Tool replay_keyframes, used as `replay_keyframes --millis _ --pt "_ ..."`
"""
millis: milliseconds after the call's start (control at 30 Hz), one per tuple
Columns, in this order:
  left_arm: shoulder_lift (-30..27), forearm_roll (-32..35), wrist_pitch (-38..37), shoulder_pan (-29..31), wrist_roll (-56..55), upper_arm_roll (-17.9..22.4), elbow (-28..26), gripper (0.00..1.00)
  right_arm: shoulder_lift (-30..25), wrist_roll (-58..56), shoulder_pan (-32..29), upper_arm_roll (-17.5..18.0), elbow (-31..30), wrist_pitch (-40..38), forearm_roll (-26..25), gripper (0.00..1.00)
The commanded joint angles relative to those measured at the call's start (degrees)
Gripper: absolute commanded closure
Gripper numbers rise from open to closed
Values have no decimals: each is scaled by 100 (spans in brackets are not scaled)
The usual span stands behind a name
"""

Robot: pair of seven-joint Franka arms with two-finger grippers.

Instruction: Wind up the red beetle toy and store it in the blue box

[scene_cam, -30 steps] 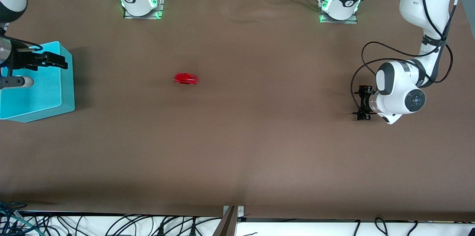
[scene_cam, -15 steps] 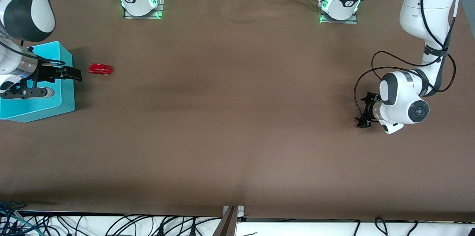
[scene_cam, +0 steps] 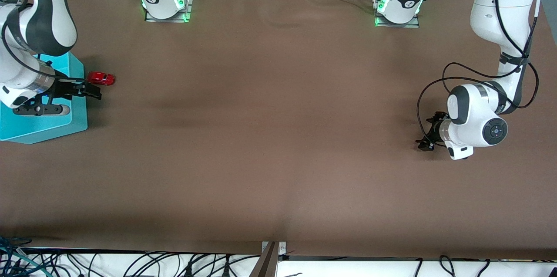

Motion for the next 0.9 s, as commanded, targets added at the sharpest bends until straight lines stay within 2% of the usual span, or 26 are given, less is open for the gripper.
replay_keyframes --millis 0,267,633,867 --pt "-268 105 -166 -10 745 26 -15 0 -250 -16 -32 -112 -585 530 -15 0" --pt "-444 105 -402 25 1826 35 37 0 -259 168 -32 -454 -999 891 11 0" --pt "-505 105 -1799 69 2864 43 1012 0 -303 528 -32 -728 -1614 1612 29 0" --pt "-742 105 -2108 69 3031 43 1259 0 -329 1160 -32 -728 -1895 1963 29 0"
